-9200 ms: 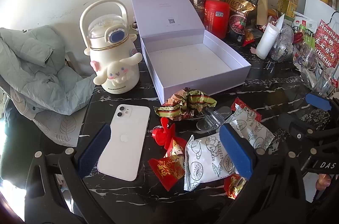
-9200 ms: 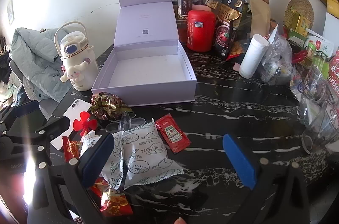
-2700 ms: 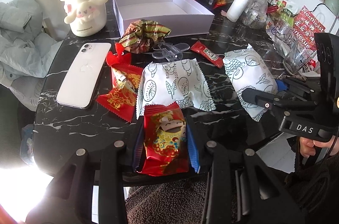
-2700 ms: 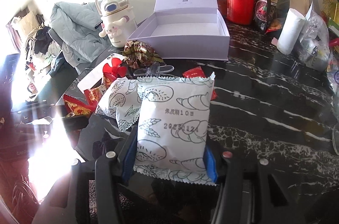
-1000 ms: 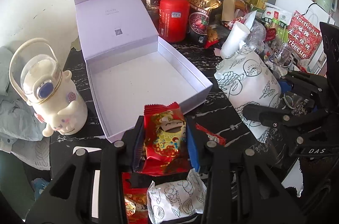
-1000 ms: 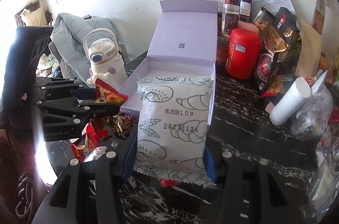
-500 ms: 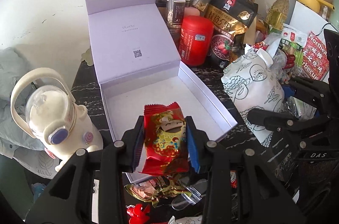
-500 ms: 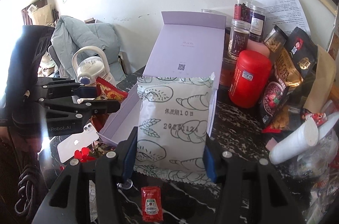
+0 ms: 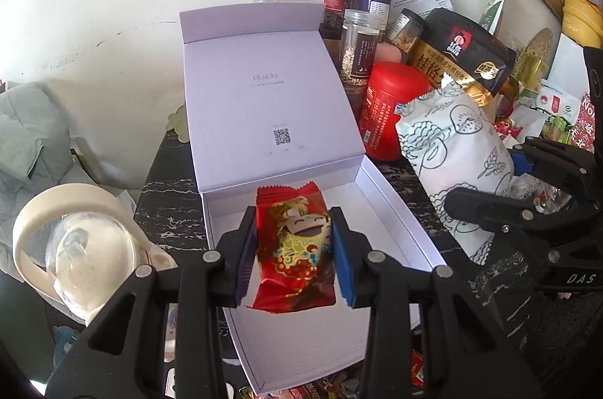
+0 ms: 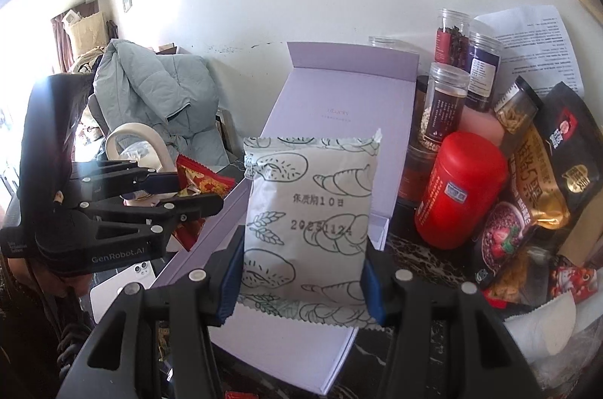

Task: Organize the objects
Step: 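Lower both packets into the lavender box and open both tools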

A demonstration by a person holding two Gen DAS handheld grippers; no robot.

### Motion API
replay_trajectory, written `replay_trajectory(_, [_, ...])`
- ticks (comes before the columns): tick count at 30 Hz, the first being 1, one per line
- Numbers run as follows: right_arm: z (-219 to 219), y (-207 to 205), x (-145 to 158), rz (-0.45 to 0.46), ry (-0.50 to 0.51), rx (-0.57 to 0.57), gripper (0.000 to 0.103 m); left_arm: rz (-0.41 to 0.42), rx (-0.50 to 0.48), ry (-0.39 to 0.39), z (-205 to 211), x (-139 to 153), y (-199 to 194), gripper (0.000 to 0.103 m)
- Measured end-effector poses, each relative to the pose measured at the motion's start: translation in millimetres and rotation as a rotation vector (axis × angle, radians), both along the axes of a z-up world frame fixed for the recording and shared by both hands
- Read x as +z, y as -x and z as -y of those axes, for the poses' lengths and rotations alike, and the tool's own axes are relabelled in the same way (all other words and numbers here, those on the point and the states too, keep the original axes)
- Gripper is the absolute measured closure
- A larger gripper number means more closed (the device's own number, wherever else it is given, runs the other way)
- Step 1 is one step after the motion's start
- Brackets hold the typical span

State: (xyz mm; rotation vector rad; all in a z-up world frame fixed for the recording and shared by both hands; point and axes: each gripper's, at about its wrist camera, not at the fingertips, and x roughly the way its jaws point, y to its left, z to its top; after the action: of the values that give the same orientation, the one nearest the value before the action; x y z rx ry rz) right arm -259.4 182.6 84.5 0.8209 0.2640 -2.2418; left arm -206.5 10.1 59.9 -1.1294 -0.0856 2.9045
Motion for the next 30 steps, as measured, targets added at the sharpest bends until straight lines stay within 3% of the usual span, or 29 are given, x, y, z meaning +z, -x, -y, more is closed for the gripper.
replay_trajectory(14, [14.1, 64.2, -53.4, 0.14, 0.034, -0.001, 0.049, 0.019, 0.07, 0.061, 2.1, -40.2, 50.2, 0.068])
replay_trajectory(22, [16.2, 76.6, -72.2, 0.21, 0.062, 0.042, 0.049, 0.085, 0.029, 0.019, -0.2, -65.2, 66.1, 0.068])
replay_trajectory(30, [24.0, 83.7, -91.8, 0.27, 0.043, 0.072, 0.049, 0.125, 0.003, 0.045, -7.3, -78.9, 79.2, 0.068])
